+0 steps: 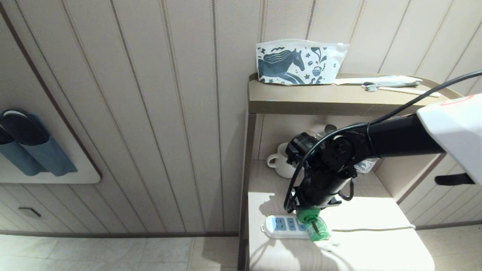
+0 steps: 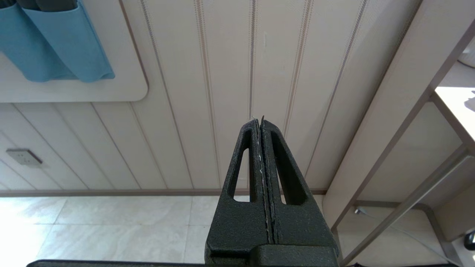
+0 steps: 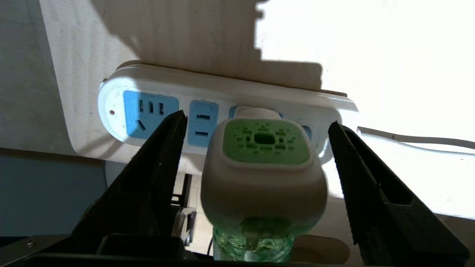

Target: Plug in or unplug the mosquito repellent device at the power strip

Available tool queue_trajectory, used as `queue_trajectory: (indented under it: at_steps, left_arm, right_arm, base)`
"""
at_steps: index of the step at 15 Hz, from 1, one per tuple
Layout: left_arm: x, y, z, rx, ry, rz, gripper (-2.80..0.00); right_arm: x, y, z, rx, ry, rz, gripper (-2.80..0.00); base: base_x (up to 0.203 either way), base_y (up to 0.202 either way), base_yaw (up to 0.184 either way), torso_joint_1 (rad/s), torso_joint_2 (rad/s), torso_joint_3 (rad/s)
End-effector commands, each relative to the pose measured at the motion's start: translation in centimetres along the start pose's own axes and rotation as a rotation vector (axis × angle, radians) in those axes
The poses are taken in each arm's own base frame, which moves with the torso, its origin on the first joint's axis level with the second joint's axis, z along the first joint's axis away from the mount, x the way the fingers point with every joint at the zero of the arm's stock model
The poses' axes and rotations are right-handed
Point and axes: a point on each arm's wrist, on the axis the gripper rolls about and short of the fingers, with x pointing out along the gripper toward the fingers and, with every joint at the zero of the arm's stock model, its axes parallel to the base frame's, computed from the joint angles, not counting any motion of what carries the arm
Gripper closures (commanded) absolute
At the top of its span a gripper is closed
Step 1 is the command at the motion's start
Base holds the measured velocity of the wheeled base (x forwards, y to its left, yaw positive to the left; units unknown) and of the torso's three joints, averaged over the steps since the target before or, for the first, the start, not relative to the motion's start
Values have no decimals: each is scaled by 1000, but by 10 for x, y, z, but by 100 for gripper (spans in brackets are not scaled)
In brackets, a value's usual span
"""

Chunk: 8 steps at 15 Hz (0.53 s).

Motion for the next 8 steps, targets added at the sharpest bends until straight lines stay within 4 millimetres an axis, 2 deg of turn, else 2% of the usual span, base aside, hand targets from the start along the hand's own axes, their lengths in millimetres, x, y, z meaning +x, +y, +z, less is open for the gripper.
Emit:
queue_trajectory:
  at_steps: [1, 4, 7, 8]
  left_arm:
    - [0, 0, 0, 0, 2, 0, 0]
    - [0, 0, 0, 0, 2, 0, 0]
    - [0, 0, 0, 0, 2, 0, 0]
    - [0, 0, 0, 0, 2, -1, 0]
  right_arm:
    - [-5, -1, 0, 3, -9, 3, -280]
    - [-42, -3, -3, 7, -97, 35, -280]
    - [-100, -2, -21, -17, -219, 100, -280]
    - [-120, -5, -32, -26, -255, 120, 0]
  base:
    - [0, 0, 0, 0, 0, 0]
    - [0, 0, 0, 0, 0, 0]
    - [0, 0, 0, 0, 0, 0]
    - [0, 0, 0, 0, 0, 0]
